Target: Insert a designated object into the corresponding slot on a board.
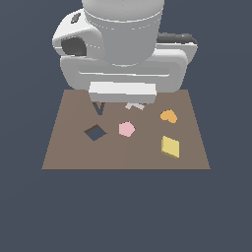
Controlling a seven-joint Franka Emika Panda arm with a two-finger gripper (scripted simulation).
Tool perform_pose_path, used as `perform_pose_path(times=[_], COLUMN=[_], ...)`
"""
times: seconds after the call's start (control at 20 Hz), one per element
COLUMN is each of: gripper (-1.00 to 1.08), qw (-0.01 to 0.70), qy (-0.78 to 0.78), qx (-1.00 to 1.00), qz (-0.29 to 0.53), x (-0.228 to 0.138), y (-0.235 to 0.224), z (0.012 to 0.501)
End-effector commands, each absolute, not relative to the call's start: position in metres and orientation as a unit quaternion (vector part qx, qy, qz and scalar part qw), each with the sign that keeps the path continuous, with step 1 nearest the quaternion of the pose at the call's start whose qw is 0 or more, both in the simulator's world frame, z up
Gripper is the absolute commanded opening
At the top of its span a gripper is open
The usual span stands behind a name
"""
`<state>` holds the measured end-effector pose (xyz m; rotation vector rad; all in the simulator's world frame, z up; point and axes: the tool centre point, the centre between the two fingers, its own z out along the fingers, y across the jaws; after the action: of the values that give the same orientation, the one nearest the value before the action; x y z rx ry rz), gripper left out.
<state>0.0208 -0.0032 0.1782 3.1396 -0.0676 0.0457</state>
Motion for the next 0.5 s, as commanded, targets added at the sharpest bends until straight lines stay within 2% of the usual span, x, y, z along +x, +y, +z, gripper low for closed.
perform_pose_path(times=[0.0,0.45], gripper=[1.00,1.00], qw=[0.000,0.000], qy=[-0.022,-0.032], qx=[1.000,0.999], qz=[0.015,0.013], x=[0.021,0.028], y=[-0.003,0.017], z=[0.178,0.160])
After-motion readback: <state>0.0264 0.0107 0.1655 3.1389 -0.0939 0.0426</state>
